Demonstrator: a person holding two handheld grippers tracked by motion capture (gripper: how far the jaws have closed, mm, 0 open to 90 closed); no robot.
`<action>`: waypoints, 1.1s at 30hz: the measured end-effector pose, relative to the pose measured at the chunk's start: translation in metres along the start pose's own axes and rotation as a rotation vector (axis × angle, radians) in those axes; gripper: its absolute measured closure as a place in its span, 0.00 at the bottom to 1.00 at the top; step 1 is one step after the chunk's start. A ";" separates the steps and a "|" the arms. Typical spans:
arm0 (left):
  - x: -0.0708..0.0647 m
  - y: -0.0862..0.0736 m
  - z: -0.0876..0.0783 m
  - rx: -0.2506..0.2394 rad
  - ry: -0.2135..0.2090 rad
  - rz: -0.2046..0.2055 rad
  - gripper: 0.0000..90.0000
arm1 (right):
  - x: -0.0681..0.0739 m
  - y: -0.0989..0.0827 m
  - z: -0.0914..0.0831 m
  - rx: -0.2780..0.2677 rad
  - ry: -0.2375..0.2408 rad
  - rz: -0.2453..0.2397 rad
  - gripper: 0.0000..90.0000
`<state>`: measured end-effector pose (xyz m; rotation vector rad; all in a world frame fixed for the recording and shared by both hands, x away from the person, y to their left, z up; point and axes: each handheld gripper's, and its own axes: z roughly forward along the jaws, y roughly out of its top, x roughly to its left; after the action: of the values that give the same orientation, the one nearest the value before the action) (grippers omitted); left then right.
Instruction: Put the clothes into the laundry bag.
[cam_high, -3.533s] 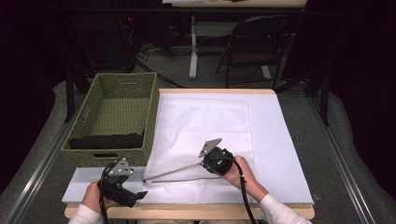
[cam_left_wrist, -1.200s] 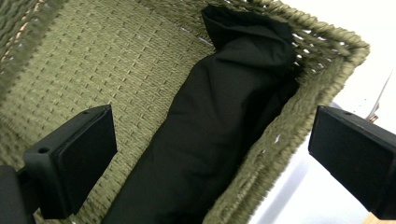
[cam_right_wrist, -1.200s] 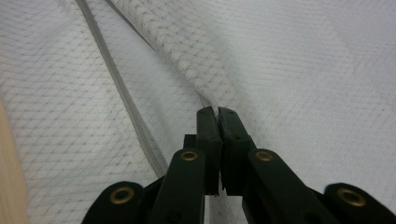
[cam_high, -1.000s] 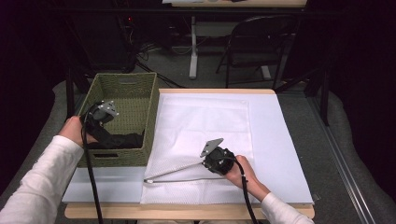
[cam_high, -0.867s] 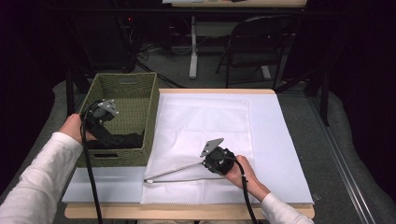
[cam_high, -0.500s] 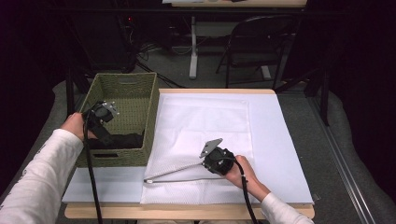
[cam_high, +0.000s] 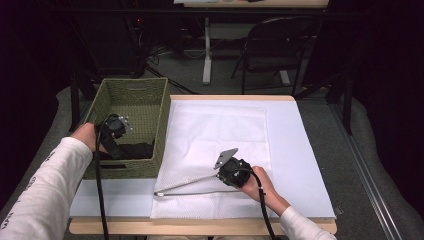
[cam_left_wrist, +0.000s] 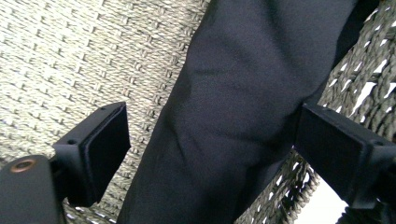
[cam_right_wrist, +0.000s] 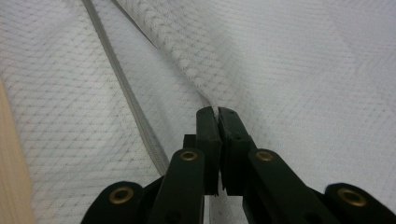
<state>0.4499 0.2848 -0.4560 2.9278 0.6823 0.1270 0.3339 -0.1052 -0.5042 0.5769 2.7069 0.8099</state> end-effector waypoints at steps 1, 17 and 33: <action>0.000 0.001 0.002 0.004 -0.007 0.000 0.13 | 0.000 0.000 0.000 0.001 0.000 -0.001 0.98; 0.006 0.003 0.023 0.027 -0.086 0.001 0.26 | 0.001 -0.001 0.001 0.011 0.001 -0.002 0.98; 0.001 0.003 0.028 0.051 -0.013 0.071 0.64 | 0.001 -0.001 0.002 0.018 -0.004 -0.006 0.98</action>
<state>0.4558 0.2796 -0.4835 3.0000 0.5885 0.0989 0.3332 -0.1041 -0.5065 0.5739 2.7140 0.7823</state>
